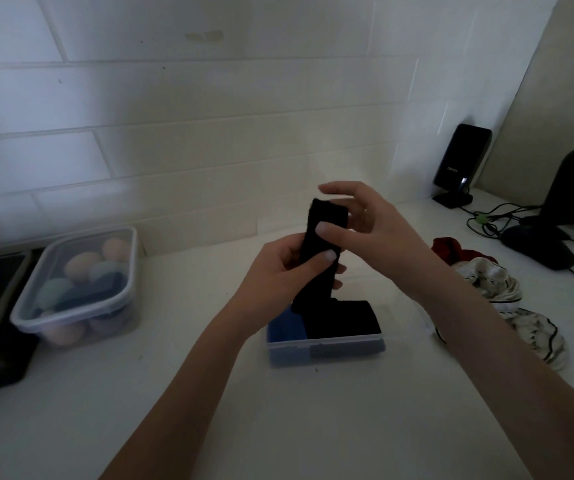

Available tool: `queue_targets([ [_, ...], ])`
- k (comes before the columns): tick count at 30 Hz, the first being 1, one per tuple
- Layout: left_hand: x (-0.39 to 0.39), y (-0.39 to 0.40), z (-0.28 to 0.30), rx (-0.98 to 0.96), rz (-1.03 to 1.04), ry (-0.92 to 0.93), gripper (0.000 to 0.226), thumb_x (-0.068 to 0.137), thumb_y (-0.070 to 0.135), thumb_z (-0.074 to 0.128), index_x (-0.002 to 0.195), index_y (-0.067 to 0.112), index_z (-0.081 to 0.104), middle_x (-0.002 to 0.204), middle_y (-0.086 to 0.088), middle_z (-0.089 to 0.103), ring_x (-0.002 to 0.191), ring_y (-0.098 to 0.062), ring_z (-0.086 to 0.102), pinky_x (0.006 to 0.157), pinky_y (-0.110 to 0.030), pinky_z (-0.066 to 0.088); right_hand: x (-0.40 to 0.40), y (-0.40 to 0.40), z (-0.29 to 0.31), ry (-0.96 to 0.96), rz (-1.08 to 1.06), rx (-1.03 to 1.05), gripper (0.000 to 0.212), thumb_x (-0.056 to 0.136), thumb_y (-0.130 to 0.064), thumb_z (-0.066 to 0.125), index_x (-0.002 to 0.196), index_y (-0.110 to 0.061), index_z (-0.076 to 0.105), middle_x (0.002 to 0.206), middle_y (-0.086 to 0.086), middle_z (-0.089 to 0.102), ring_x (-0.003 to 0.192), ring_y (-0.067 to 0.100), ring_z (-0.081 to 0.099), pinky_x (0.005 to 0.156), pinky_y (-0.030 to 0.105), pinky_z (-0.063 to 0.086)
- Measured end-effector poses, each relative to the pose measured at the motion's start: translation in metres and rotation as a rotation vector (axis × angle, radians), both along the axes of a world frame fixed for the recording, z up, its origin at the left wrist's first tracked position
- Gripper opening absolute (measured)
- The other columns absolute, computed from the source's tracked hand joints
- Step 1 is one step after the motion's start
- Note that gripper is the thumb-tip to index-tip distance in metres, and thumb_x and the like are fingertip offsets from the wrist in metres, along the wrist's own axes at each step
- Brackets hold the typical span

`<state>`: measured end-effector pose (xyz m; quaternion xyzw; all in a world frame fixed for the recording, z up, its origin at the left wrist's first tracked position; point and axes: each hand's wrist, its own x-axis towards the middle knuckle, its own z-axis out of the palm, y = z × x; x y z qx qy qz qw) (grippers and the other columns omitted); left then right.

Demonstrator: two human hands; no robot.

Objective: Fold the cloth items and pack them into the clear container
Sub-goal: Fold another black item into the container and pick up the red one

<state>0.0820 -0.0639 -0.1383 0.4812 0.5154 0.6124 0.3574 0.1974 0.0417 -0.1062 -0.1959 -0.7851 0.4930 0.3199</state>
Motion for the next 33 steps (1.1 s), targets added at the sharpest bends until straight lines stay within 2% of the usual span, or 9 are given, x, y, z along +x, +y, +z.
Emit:
queue_targets([
  [3, 0.003, 0.000, 0.000, -0.018, -0.019, -0.009, 0.015, 0.082, 0.017, 0.065, 0.096, 0.017, 0.066, 0.084, -0.001, 0.075, 0.078, -0.019, 0.073, 0.068, -0.024, 0.057, -0.001, -0.002, 0.002, 0.092, -0.008, 0.003, 0.018, 0.082, -0.010, 0.069, 0.098, -0.019, 0.067, 0.103, 0.007, 0.072, 0.094, 0.021, 0.068, 0.086, 0.033, 0.055],
  [8, 0.002, 0.001, -0.002, -0.021, 0.018, 0.050, 0.036, 0.067, 0.031, 0.080, 0.099, 0.030, 0.064, 0.100, -0.003, 0.074, 0.094, -0.021, 0.071, 0.083, -0.034, 0.057, -0.003, -0.002, 0.002, 0.155, -0.051, -0.077, 0.014, 0.081, -0.008, 0.068, 0.095, -0.010, 0.066, 0.094, 0.012, 0.073, 0.082, 0.014, 0.069, 0.078, 0.029, 0.056],
  [12, 0.005, 0.000, 0.001, -0.059, 0.046, -0.005, 0.013, 0.077, 0.010, 0.071, 0.090, 0.012, 0.069, 0.076, -0.003, 0.076, 0.070, -0.021, 0.073, 0.067, -0.027, 0.059, -0.004, -0.004, 0.002, 0.152, -0.019, -0.085, 0.017, 0.083, -0.008, 0.067, 0.099, -0.008, 0.066, 0.097, 0.013, 0.073, 0.082, 0.013, 0.068, 0.076, 0.027, 0.055],
  [17, 0.005, -0.001, 0.000, -0.052, 0.136, 0.154, 0.006, 0.079, 0.016, 0.070, 0.077, 0.014, 0.065, 0.052, 0.006, 0.067, 0.045, -0.010, 0.063, 0.050, -0.020, 0.051, -0.003, -0.010, 0.005, 0.175, 0.082, -0.108, 0.020, 0.088, -0.006, 0.060, 0.106, -0.010, 0.067, 0.085, -0.003, 0.071, 0.081, 0.007, 0.067, 0.075, 0.023, 0.055],
  [20, 0.003, 0.002, -0.003, -0.048, 0.048, 0.137, 0.031, 0.083, 0.047, 0.057, 0.084, 0.017, 0.063, 0.061, 0.011, 0.070, 0.056, -0.005, 0.065, 0.058, -0.019, 0.052, -0.003, -0.011, 0.006, 0.162, 0.104, -0.080, 0.021, 0.091, -0.009, 0.057, 0.108, -0.013, 0.067, 0.081, -0.005, 0.069, 0.077, 0.008, 0.065, 0.070, 0.022, 0.052],
  [23, 0.004, 0.004, -0.003, -0.061, -0.178, -0.052, 0.072, 0.068, 0.077, 0.047, 0.106, 0.017, 0.059, 0.084, 0.000, 0.074, 0.080, -0.019, 0.071, 0.074, -0.028, 0.055, -0.002, -0.010, 0.007, 0.165, 0.114, -0.110, 0.023, 0.093, -0.010, 0.053, 0.112, -0.012, 0.066, 0.077, -0.009, 0.068, 0.074, 0.006, 0.065, 0.067, 0.019, 0.051],
  [26, 0.006, 0.001, -0.003, -0.058, -0.195, -0.097, 0.064, 0.076, 0.066, 0.045, 0.111, 0.013, 0.054, 0.079, -0.003, 0.074, 0.074, -0.021, 0.071, 0.071, -0.030, 0.055, -0.002, -0.011, 0.008, 0.176, 0.121, -0.152, 0.025, 0.094, -0.012, 0.051, 0.114, -0.011, 0.065, 0.080, -0.008, 0.068, 0.077, 0.004, 0.065, 0.072, 0.019, 0.053],
  [29, 0.005, 0.001, -0.005, -0.036, -0.098, 0.005, 0.047, 0.081, 0.052, 0.044, 0.102, 0.012, 0.055, 0.059, 0.002, 0.064, 0.050, -0.013, 0.059, 0.062, -0.032, 0.052, -0.002, -0.011, 0.007, 0.171, 0.117, -0.166, 0.026, 0.094, -0.014, 0.051, 0.117, -0.012, 0.064, 0.078, -0.008, 0.065, 0.074, 0.004, 0.062, 0.069, 0.020, 0.052],
  [33, 0.005, 0.002, -0.005, -0.011, -0.030, 0.092, 0.038, 0.083, 0.048, 0.044, 0.087, 0.017, 0.066, 0.054, 0.004, 0.059, 0.045, -0.011, 0.055, 0.054, -0.025, 0.051, -0.002, -0.009, 0.005, 0.154, 0.066, -0.128, 0.026, 0.093, -0.017, 0.054, 0.117, -0.015, 0.064, 0.077, -0.002, 0.065, 0.076, 0.016, 0.059, 0.066, 0.027, 0.048],
])
